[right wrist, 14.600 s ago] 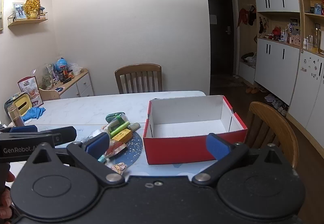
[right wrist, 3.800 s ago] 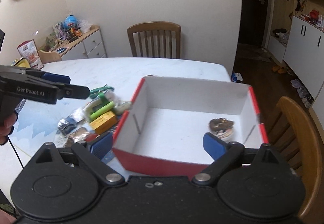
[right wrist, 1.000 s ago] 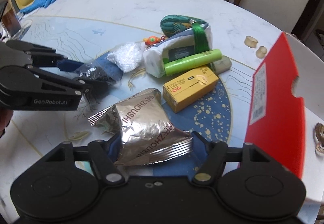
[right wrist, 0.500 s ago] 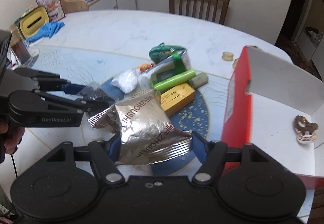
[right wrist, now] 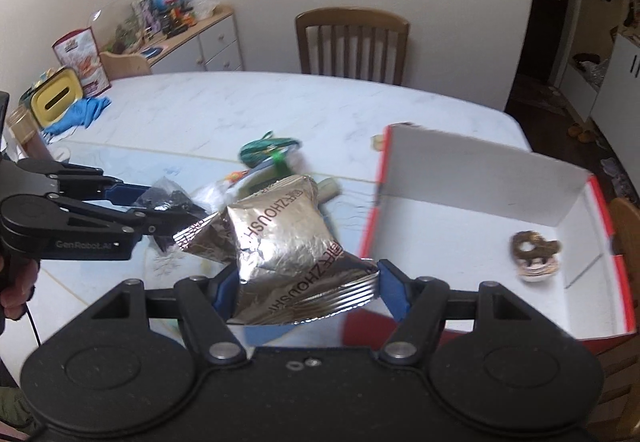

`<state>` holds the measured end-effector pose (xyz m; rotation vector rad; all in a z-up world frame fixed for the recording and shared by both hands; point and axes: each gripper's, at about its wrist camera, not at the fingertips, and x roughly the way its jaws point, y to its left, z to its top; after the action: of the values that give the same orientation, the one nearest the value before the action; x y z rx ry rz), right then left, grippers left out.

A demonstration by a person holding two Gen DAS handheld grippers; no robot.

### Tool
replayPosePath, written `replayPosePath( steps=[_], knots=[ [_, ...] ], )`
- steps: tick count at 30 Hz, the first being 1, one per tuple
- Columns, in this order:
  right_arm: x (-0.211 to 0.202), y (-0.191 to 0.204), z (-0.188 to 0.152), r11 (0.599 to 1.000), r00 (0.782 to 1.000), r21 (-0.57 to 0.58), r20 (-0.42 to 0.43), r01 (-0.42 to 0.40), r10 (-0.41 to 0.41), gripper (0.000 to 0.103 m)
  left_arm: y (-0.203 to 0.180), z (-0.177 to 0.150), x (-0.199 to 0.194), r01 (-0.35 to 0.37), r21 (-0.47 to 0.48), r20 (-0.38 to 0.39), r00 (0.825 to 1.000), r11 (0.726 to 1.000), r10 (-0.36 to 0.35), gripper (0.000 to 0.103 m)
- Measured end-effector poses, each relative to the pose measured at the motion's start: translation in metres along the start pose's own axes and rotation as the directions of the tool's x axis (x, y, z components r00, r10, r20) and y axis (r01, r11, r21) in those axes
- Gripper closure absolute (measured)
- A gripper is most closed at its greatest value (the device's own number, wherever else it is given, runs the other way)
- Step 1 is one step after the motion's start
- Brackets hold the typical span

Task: Organize objects
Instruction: 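Carry the snack bag with the right tool while the left tool carries the bead bag into the box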

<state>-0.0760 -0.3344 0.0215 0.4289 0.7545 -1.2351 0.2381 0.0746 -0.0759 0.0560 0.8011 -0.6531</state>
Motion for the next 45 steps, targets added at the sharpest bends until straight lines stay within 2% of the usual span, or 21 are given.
replayPosePath(
  steps=[12, 22, 26, 31, 35, 39, 45],
  knots=[
    [-0.012, -0.08, -0.001, 0.997, 0.998, 0.041, 0.004, 0.069, -0.069, 0.034, -0.077, 0.043, 0.038, 0.031, 0.083, 0.004, 0.999, 0.996, -0.031, 0.061],
    [0.001, -0.143, -0.008, 0.991, 0.992, 0.059, -0.033, 0.122, -0.12, 0.034, -0.123, 0.083, 0.086, 0.037, 0.086, -0.004, 0.999, 0.996, -0.037, 0.06],
    [0.013, -0.155, -0.01, 0.992, 0.991, 0.034, -0.057, 0.124, -0.122, 0.034, -0.135, 0.099, 0.11, 0.025, 0.071, -0.011, 1.0, 0.997, -0.024, 0.06],
    [0.03, -0.168, -0.011, 0.992, 0.988, 0.006, -0.093, 0.122, -0.121, 0.035, -0.151, 0.109, 0.144, 0.001, 0.096, -0.04, 0.999, 0.995, 0.003, 0.06],
    [0.042, -0.178, -0.009, 0.991, 0.986, 0.004, -0.106, 0.133, -0.131, 0.035, -0.16, 0.111, 0.17, -0.023, 0.116, -0.067, 0.997, 0.993, 0.031, 0.06],
    [0.054, -0.179, -0.01, 0.994, 0.985, -0.031, -0.133, 0.109, -0.112, 0.035, -0.165, 0.111, 0.196, -0.042, 0.13, -0.107, 0.993, 0.991, 0.056, 0.06],
    [0.077, -0.181, -0.011, 0.991, 0.971, -0.071, -0.205, 0.113, -0.125, 0.035, -0.17, 0.108, 0.226, -0.055, 0.15, -0.154, 0.985, 0.987, 0.078, 0.06]
  ],
)
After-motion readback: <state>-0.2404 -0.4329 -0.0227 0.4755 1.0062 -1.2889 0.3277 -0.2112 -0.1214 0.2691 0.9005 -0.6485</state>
